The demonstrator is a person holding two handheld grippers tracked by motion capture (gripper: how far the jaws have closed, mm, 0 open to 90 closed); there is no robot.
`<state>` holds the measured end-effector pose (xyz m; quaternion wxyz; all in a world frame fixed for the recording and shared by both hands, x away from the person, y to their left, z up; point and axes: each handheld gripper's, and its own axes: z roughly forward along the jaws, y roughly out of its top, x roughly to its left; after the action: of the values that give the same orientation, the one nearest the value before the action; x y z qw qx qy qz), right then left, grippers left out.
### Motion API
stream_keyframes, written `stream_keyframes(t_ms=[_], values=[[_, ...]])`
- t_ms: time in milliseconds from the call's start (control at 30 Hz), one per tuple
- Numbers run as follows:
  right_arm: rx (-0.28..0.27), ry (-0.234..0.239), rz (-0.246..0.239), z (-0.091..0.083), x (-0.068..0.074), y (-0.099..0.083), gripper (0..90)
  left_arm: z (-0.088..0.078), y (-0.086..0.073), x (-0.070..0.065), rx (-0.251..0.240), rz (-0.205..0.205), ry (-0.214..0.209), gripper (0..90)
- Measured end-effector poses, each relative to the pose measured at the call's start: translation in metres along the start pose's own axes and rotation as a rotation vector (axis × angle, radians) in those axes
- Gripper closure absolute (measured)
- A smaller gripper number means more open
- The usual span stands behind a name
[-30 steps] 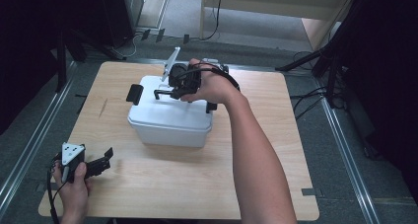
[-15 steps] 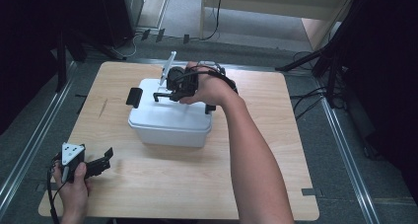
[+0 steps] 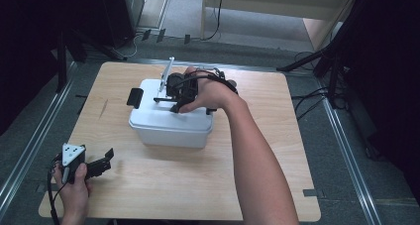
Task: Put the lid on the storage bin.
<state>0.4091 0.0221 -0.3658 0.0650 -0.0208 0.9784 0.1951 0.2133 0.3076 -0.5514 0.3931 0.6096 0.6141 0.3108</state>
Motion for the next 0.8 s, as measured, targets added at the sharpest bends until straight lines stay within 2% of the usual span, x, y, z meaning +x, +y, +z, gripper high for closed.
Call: stream_keyframes(t_ms=[33, 67, 100, 167, 200, 300, 367, 600, 800], values=[[-0.002, 0.030, 0.016, 0.001, 0.001, 0.000, 37.4, 0.000, 0.000, 0.000, -0.001, -0.003, 0.000, 4.2], [-0.002, 0.030, 0.016, 0.001, 0.001, 0.000, 37.4, 0.000, 0.000, 0.000, -0.001, -0.003, 0.000, 4.2], [0.018, 0.052, 0.054, 0.001, 0.005, -0.001, 12.9, 0.000, 0.000, 0.000, 0.002, 0.002, 0.001, 4.2], [0.037, 0.053, 0.044, 0.000, 0.008, -0.002, 0.0, 0.000, 0.000, 0.000, 0.004, 0.004, 0.001, 4.2], [0.042, 0.063, 0.038, 0.000, 0.009, -0.003, 0.0, 0.000, 0.000, 0.000, 0.003, 0.001, 0.000, 4.2], [0.030, 0.049, 0.080, -0.004, 0.009, -0.007, 0.0, 0.000, 0.000, 0.000, 0.005, 0.001, 0.001, 4.2], [0.019, 0.057, 0.084, -0.008, 0.009, -0.010, 0.0, 0.000, 0.000, 0.000, 0.006, 0.004, 0.002, 4.2], [0.016, 0.029, 0.087, -0.019, 0.012, -0.023, 0.0, 0.000, 0.000, 0.000, 0.009, 0.006, 0.002, 4.2], [0.017, 0.011, 0.117, -0.029, 0.013, -0.046, 0.0, 0.000, 0.000, -0.001, 0.009, 0.012, 0.001, 4.2]])
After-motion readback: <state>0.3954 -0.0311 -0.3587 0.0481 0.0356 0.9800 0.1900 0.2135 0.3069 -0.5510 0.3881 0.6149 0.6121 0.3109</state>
